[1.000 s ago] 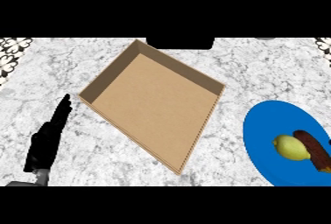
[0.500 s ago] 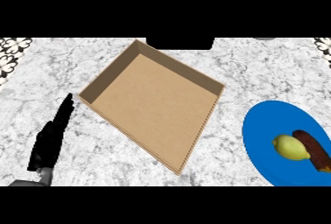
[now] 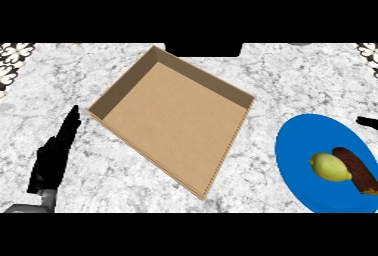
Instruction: Pick the sweet potato from the plate and place it in the cardboard box
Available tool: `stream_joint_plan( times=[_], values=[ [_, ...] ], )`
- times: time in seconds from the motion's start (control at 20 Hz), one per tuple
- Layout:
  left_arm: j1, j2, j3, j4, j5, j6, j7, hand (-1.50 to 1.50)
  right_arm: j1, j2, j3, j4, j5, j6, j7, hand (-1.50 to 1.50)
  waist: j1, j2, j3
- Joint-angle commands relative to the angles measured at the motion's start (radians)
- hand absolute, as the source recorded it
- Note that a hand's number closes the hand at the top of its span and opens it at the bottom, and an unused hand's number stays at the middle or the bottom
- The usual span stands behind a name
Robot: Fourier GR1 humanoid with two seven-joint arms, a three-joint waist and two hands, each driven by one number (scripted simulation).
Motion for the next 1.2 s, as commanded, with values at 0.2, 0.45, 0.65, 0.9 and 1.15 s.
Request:
stream_joint_plan(
  times=[0.2, 0.45, 0.65, 0.9, 1.15],
  values=[
    [0.063, -0.015, 0.037, -0.051, -0.039, -0.037, -0.017, 0.0, 0.061, 0.089, -0.05, -0.104, 0.108, 0.033, 0.13, -1.5, -0.001, -0.001, 0.0],
    [-0.004, -0.075, 0.054, 0.076, -0.059, -0.057, -0.083, 0.0, -0.045, 0.156, -0.042, 0.065, 0.226, 0.059, 0.062, -1.5, 0.006, 0.003, 0.001],
    [0.056, -0.09, 0.054, -0.038, -0.103, -0.034, -0.021, 0.0, 0.028, 0.191, -0.062, 0.089, 0.321, 0.011, -0.024, -1.5, 0.004, 0.001, 0.001],
    [0.0, -0.084, 0.111, 0.001, -0.099, -0.106, 0.016, 0.0, 0.044, 0.254, -0.114, 0.007, 0.356, 0.064, 0.027, -1.5, 0.0, 0.0, 0.001],
    [0.07, -0.133, 0.084, -0.049, -0.155, -0.084, -0.027, 0.0, 0.05, 0.253, -0.168, 0.077, 0.405, 0.054, -0.077, -1.5, 0.002, 0.001, 0.001]
  ],
)
